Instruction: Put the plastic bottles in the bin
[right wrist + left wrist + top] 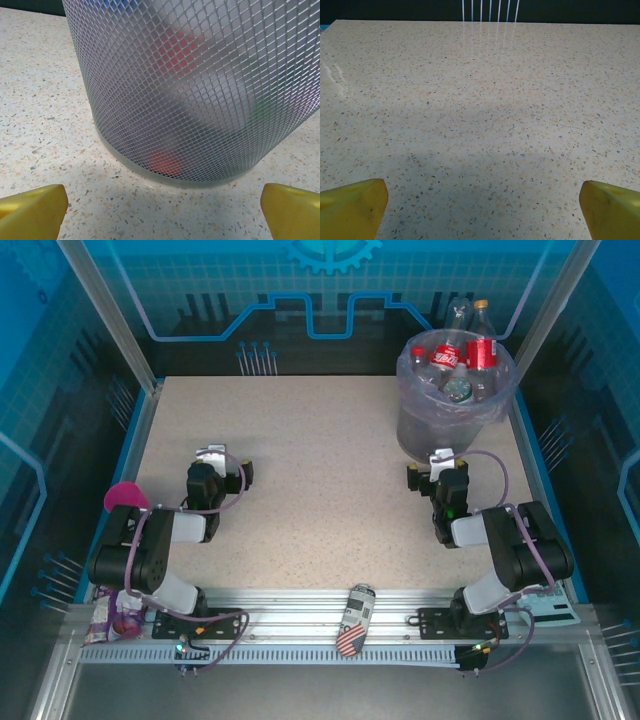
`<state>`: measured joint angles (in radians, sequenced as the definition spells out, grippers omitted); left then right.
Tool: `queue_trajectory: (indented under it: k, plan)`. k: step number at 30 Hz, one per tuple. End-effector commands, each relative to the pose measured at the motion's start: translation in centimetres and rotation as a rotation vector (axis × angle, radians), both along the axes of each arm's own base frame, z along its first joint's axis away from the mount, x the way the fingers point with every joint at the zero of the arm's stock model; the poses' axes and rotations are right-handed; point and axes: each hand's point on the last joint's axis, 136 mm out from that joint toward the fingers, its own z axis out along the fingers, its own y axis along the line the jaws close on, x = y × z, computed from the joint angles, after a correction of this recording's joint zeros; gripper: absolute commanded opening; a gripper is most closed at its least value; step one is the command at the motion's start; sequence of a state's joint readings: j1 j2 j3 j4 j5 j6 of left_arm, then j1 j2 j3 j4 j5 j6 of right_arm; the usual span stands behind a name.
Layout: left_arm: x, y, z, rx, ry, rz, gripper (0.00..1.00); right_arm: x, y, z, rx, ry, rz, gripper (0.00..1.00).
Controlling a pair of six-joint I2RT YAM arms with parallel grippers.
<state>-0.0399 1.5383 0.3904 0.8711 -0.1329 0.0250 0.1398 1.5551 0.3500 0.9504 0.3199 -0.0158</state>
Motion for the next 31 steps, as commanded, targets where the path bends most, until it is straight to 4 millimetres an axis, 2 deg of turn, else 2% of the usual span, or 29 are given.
queue_trajectory:
  k: [1, 31]
  plan:
    - [0.21, 0.15, 0.39, -0.021, -0.025, -0.003, 0.99, 0.70, -0.21, 1.15, 0.021, -0.037, -0.005, 1.00]
    - [0.20, 0.21, 0.37, -0.022, -0.023, -0.002, 0.99, 0.81, -0.47, 1.08, 0.047, -0.026, 0.003, 1.00]
